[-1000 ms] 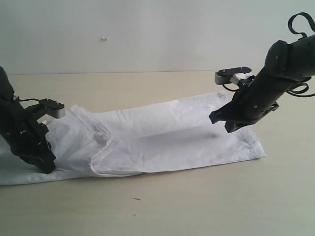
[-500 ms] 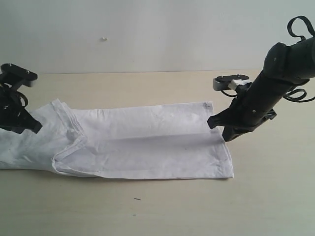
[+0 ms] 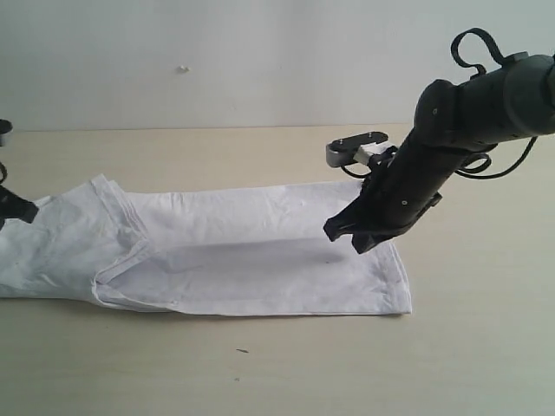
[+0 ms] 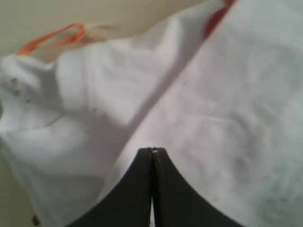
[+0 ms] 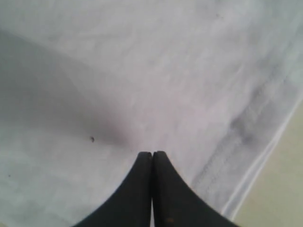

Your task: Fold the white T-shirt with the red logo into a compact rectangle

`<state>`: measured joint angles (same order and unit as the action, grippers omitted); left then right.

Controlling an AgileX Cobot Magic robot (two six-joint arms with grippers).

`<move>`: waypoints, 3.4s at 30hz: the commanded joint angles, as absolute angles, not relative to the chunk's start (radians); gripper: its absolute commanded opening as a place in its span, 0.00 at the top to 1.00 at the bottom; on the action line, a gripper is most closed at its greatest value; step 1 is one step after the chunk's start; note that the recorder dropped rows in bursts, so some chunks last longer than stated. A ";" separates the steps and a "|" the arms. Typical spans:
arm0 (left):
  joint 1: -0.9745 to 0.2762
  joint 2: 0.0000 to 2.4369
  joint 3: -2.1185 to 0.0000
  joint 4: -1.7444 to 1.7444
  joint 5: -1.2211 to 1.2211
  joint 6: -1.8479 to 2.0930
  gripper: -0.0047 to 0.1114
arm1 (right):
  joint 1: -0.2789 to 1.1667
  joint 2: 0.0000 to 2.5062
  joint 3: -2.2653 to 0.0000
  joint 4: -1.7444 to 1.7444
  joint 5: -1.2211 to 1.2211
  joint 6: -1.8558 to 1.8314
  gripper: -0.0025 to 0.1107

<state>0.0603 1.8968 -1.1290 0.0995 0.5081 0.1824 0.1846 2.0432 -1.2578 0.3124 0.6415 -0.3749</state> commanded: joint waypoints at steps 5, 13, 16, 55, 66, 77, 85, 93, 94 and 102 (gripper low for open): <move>0.175 1.894 -1.120 0.090 0.464 0.071 0.96 | 0.187 2.080 -1.189 0.100 0.591 -0.214 0.98; 0.175 1.894 -1.120 0.090 0.460 0.059 0.96 | 0.185 2.080 -1.175 -0.099 0.664 -0.032 0.98; 0.175 1.894 -1.120 0.090 0.460 0.045 0.96 | 0.185 2.078 -1.163 -0.099 0.662 -0.032 0.98; 0.347 1.997 -1.204 -0.777 0.632 0.817 0.46 | 0.111 1.605 -1.143 0.473 0.579 -0.405 0.98; 0.349 2.054 -1.204 -0.823 0.594 0.889 0.46 | 0.116 1.381 -1.143 0.508 0.617 -0.426 0.98; 0.349 2.074 -1.201 -0.800 0.642 0.887 0.46 | 0.116 1.109 -1.112 0.574 0.645 -0.494 0.98; 0.349 2.076 -1.201 -0.782 0.641 0.860 0.46 | 0.116 0.841 -0.992 0.563 0.597 -0.494 0.98; 0.347 2.094 -1.198 -0.782 0.701 0.831 0.50 | 0.116 0.683 -0.966 0.563 0.669 -0.494 0.98; 0.347 2.097 -1.198 -0.780 0.701 0.831 0.53 | 0.116 0.672 -0.966 0.563 0.690 -0.496 0.98; 0.347 2.093 -1.204 -0.835 0.733 0.836 0.96 | 0.116 0.543 -0.966 0.543 0.755 -0.496 0.98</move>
<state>0.3501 2.0965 -1.1981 -0.7917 0.7009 0.8372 0.1144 0.5863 -0.9703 0.5500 0.7511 -0.4871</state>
